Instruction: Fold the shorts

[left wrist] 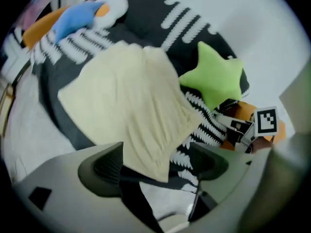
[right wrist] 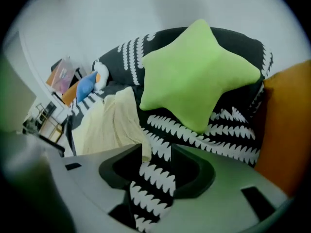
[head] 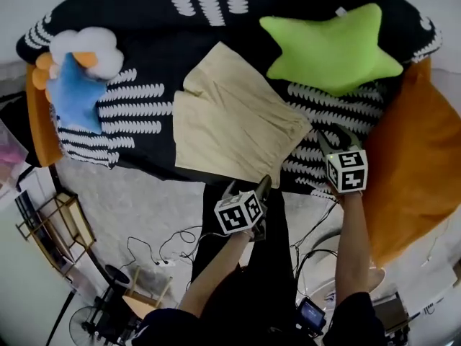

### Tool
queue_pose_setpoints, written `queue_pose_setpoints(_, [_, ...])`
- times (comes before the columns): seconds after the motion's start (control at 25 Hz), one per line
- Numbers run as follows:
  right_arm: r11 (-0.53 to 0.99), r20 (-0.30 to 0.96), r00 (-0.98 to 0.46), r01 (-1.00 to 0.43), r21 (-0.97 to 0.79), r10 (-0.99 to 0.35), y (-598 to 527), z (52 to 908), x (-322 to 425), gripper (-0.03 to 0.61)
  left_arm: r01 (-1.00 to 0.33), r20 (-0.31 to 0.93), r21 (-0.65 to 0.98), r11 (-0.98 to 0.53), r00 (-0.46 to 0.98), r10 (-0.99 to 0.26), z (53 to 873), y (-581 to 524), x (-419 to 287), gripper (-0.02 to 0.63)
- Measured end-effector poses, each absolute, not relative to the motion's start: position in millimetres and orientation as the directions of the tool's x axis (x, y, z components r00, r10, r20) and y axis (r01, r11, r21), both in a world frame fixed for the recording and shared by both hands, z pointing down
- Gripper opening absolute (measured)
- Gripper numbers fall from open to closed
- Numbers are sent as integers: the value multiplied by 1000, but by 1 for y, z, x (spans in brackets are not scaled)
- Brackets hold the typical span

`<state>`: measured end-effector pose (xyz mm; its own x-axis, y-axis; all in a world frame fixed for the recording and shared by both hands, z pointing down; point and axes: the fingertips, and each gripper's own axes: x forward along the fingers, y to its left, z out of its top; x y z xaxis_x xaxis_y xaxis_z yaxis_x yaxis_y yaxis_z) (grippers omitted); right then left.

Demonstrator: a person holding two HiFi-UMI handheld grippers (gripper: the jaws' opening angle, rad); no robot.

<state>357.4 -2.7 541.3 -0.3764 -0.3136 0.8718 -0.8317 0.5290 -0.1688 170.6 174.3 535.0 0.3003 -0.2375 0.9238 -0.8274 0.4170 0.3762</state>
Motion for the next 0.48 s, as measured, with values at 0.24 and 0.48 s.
queue_pose_setpoints(0.24, [371,842,-459,-862,-346,-281,-7,541,337,191,-958,873,282,50,235,-428,501,11,52,420])
queue_pose_setpoints(0.48, [224,845,-483,-871,-437,-229,-11,559,332,186,-930,872,211,-301,318,-372,517,-128,21,376])
